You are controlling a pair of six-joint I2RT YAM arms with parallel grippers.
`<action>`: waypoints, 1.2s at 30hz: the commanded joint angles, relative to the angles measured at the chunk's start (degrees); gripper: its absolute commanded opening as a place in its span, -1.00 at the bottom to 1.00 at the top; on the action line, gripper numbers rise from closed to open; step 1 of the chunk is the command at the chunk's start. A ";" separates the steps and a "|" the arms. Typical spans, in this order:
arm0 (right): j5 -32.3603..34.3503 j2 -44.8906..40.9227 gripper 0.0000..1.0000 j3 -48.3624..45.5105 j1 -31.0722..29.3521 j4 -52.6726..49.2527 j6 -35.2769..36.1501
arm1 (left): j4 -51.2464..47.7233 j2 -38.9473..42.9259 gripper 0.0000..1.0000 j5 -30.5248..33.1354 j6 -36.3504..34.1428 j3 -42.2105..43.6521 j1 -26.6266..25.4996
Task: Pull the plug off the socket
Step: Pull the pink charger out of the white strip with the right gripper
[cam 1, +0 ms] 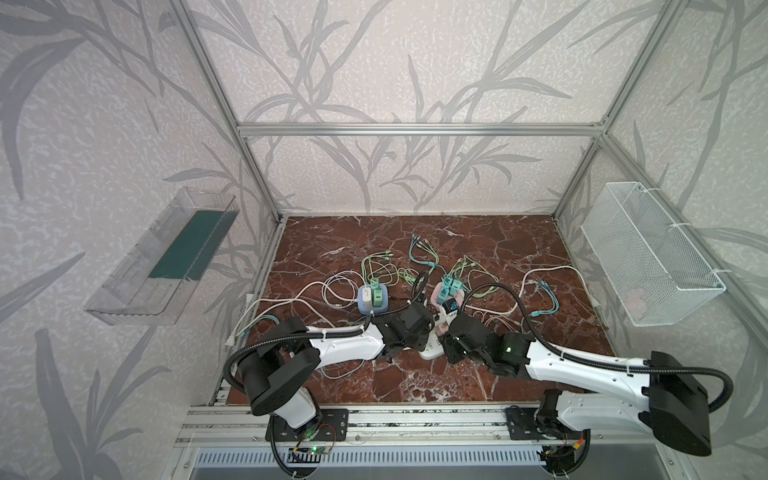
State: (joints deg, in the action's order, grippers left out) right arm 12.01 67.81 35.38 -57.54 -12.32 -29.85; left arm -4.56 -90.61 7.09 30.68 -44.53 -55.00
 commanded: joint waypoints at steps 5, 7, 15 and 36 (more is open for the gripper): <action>-7.93 -6.11 -0.68 -5.54 5.61 -0.33 0.85 | -6.36 0.92 -0.07 1.12 -0.11 3.53 -0.19; -9.77 -8.04 -0.68 -7.19 6.72 -0.37 0.42 | -6.31 1.22 -0.06 1.55 -0.07 3.78 -0.19; -16.77 -12.44 -0.67 -12.42 10.97 -0.84 -2.04 | -3.97 3.23 -0.01 1.78 -0.36 4.88 -0.71; -24.16 -10.68 -0.59 -15.08 18.93 -2.43 -4.38 | -1.49 10.78 0.09 3.45 -1.86 7.53 -1.07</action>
State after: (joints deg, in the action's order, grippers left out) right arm -10.59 57.67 21.32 -39.62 -13.78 -33.43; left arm -5.65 -81.67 9.15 29.43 -37.45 -55.88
